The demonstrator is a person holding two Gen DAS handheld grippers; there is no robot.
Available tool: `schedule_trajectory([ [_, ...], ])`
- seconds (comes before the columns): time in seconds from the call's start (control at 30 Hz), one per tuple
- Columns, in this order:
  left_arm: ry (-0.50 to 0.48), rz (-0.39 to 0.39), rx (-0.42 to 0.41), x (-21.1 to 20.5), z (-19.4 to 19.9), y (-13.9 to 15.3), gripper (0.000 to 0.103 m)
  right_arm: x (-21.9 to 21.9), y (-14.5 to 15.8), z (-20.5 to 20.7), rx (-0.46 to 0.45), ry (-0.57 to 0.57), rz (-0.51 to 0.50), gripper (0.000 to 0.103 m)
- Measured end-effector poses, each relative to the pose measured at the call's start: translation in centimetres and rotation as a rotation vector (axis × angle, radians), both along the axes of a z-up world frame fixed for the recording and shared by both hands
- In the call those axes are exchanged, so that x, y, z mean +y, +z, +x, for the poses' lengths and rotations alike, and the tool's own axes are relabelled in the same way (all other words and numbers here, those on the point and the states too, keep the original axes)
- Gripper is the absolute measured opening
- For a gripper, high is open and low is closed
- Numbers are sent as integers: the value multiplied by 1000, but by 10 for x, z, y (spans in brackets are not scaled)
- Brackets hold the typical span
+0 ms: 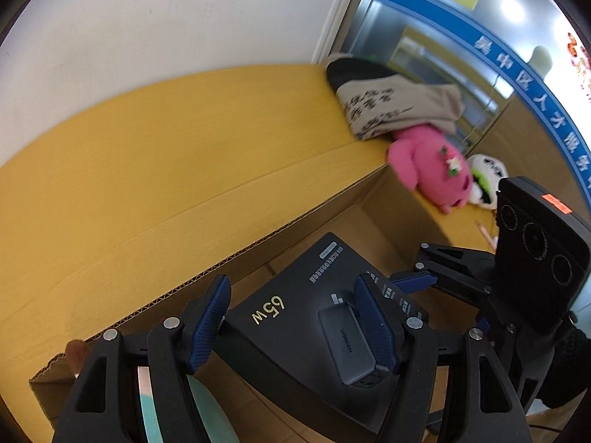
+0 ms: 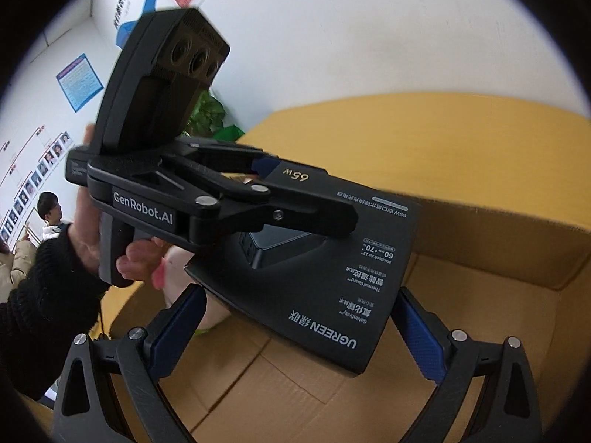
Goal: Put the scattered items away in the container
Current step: 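Carry the charger box into the cardboard box and open the left gripper, then withdraw the left tool and move toward the white phone case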
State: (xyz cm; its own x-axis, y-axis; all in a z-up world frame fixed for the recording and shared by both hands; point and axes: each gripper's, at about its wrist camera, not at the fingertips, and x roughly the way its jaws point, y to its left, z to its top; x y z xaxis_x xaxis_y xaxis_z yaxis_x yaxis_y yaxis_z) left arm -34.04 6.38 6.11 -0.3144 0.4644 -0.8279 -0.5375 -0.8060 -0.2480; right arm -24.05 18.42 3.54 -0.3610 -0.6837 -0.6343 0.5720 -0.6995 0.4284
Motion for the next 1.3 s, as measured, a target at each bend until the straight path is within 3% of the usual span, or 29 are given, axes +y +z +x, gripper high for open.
schedule_trajectory([
  [0.13, 11, -120, -44, 15, -11, -23, 73, -11, -25, -5, -69, 3, 54, 99],
  [0.27, 38, -193, -91, 21, -19, -41, 73, -19, -40, -5, -109, -3, 106, 98],
  [0.4, 76, -199, -96, 18, -20, -43, 73, -23, -43, -1, -108, -11, 121, 98],
  [0.47, 101, -206, -77, 15, -15, -40, 72, -25, -44, 3, -111, -12, 128, 98],
  [0.6, 107, -212, 37, 10, 13, -12, 73, -23, -28, 19, -95, -54, 149, 99],
  [0.8, 235, -69, 241, -27, 90, 66, 89, -5, 41, 86, 40, -142, 153, 99],
  [0.93, 329, -4, 373, -51, 170, 104, 100, -1, 85, 141, 150, -227, 190, 101],
  [1.1, 396, 6, 474, -48, 263, 115, 103, -5, 106, 180, 251, -351, 227, 101],
  [1.3, 438, -5, 515, -44, 347, 102, 103, 4, 98, 240, 275, -434, 241, 101],
])
